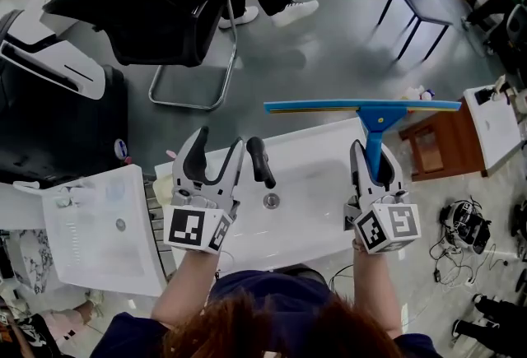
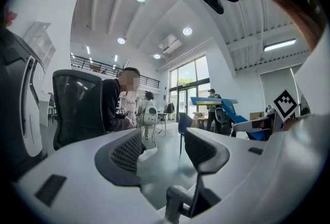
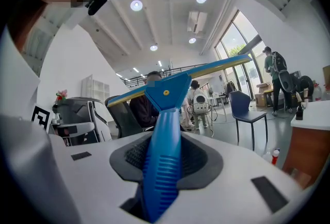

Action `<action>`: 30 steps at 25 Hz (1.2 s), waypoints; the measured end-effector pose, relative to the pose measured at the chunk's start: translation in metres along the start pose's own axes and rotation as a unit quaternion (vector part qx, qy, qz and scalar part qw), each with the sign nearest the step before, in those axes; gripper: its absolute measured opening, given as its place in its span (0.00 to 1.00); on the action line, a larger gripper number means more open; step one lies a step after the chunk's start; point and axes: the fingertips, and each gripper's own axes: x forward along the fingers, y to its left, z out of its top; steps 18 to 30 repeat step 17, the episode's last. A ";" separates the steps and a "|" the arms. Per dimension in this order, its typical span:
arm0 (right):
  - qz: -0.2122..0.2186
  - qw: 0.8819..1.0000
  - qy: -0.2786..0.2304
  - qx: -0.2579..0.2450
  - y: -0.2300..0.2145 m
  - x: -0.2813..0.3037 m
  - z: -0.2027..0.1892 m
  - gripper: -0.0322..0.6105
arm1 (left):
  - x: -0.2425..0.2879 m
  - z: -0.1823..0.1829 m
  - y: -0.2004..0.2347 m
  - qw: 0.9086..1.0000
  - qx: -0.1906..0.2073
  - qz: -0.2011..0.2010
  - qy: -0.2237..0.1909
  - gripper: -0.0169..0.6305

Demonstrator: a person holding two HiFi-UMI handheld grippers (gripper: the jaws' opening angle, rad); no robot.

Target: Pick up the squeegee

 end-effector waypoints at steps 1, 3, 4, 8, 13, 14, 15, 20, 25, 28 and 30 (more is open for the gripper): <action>0.001 1.000 -0.005 -0.001 -0.001 -0.001 -0.001 0.27 | 0.000 0.001 0.000 1.000 0.000 0.000 -0.001 0.42; 0.003 1.000 -0.011 -0.002 -0.002 -0.002 -0.001 0.27 | 0.000 0.001 -0.002 1.000 0.000 0.000 -0.001 0.42; 0.004 1.000 -0.012 -0.003 -0.002 -0.003 0.000 0.27 | 0.000 0.001 -0.003 1.000 0.001 0.000 0.000 0.42; 0.004 1.000 -0.016 -0.005 0.001 -0.005 0.002 0.27 | -0.001 0.000 -0.006 1.000 0.001 -0.001 0.000 0.42; 0.003 1.000 -0.021 -0.008 0.005 -0.008 0.004 0.27 | -0.004 0.001 -0.005 1.000 0.002 -0.002 -0.001 0.42; 0.003 1.000 -0.022 -0.009 0.005 -0.009 0.005 0.27 | -0.004 0.000 -0.006 1.000 0.002 -0.002 -0.001 0.42; 0.003 1.000 -0.022 -0.009 0.004 -0.009 0.005 0.27 | -0.004 0.000 -0.007 1.000 0.002 -0.002 -0.002 0.42; 0.003 1.000 -0.023 -0.010 0.002 -0.010 0.006 0.27 | -0.003 0.000 -0.009 1.000 0.002 -0.002 -0.001 0.42; 0.003 1.000 -0.023 -0.010 0.002 -0.010 0.006 0.27 | -0.003 0.000 -0.009 1.000 0.002 -0.002 -0.001 0.42; 0.003 1.000 -0.023 -0.010 0.002 -0.010 0.006 0.27 | -0.003 0.000 -0.009 1.000 0.002 -0.002 -0.001 0.42; 0.003 1.000 -0.023 -0.010 0.002 -0.010 0.006 0.27 | -0.003 0.000 -0.009 1.000 0.002 -0.002 -0.001 0.42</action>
